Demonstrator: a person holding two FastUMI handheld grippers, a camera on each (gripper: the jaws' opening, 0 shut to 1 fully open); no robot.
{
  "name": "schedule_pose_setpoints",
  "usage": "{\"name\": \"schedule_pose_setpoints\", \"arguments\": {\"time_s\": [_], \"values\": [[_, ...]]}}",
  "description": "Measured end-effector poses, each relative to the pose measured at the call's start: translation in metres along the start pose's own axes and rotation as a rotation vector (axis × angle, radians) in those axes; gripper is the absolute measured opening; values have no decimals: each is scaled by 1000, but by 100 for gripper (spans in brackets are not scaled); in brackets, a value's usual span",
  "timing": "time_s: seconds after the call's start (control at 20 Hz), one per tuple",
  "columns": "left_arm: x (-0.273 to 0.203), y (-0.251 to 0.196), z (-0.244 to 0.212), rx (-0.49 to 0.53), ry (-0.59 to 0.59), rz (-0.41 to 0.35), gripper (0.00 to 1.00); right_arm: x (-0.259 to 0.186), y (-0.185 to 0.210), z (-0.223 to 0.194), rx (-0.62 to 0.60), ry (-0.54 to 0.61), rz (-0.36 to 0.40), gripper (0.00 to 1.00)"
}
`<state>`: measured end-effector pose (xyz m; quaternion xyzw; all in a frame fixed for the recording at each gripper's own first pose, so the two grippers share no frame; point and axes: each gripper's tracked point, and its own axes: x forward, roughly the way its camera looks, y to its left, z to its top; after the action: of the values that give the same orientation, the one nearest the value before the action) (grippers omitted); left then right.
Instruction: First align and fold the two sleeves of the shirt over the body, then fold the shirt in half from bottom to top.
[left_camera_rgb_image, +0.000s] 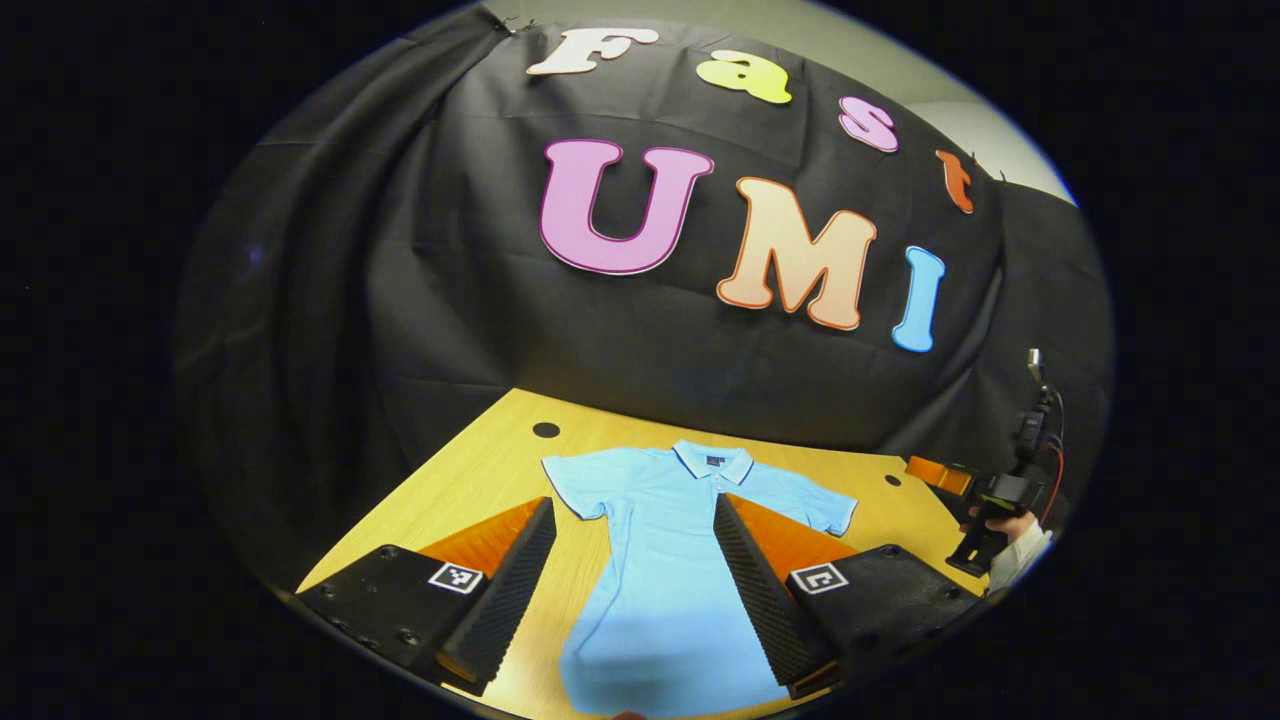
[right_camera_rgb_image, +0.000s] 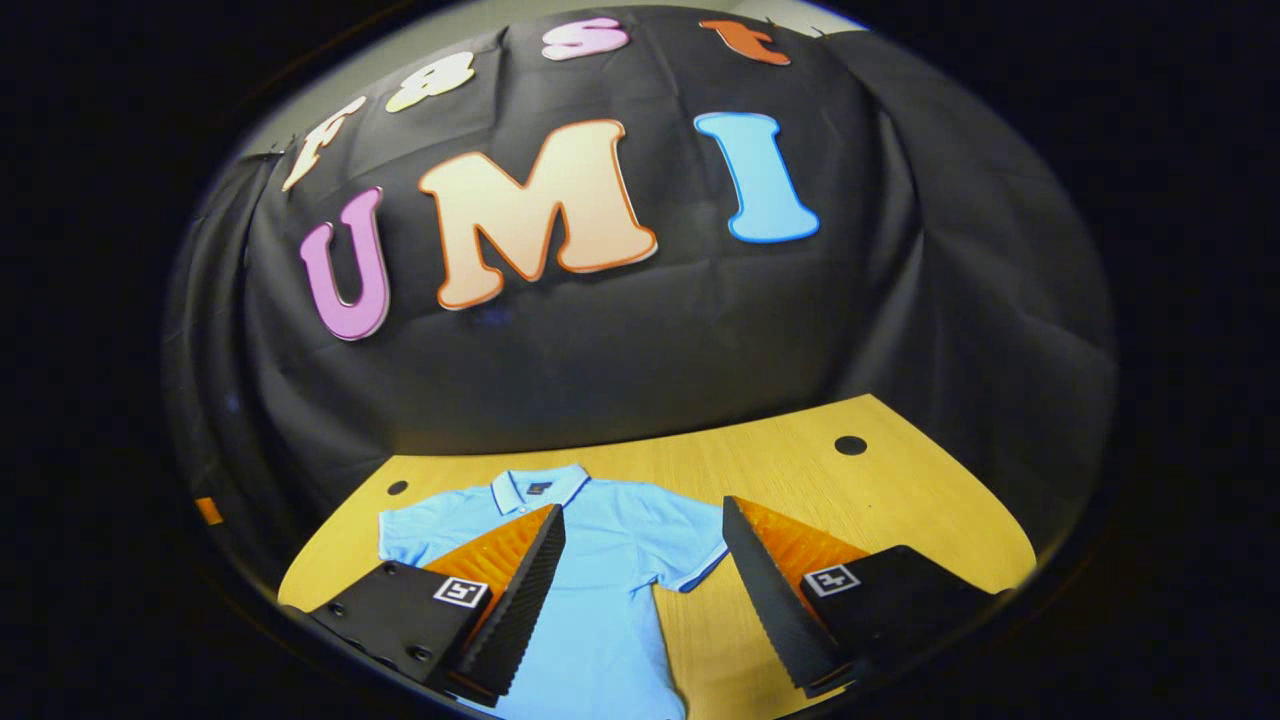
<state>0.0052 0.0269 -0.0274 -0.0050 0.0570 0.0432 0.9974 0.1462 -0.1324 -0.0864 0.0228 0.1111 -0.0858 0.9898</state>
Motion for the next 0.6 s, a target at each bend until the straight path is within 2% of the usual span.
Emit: {"name": "schedule_pose_setpoints", "arguments": {"time_s": [0.45, 0.5, 0.55, 0.6], "values": [[14, -2, -2, 6, 39, 58, 95, 130, -41, -79, -3, 213, -45, 98], [16, -3, -5, 5, 50, 59, 95, 140, -45, -89, -12, 234, -55, 94], [17, -5, -8, -2, 61, 53, 95, 148, -46, -96, -18, 250, -62, 98], [19, -9, -11, -11, 71, 47, 95, 155, -51, -102, -18, 259, -74, 98]]}}
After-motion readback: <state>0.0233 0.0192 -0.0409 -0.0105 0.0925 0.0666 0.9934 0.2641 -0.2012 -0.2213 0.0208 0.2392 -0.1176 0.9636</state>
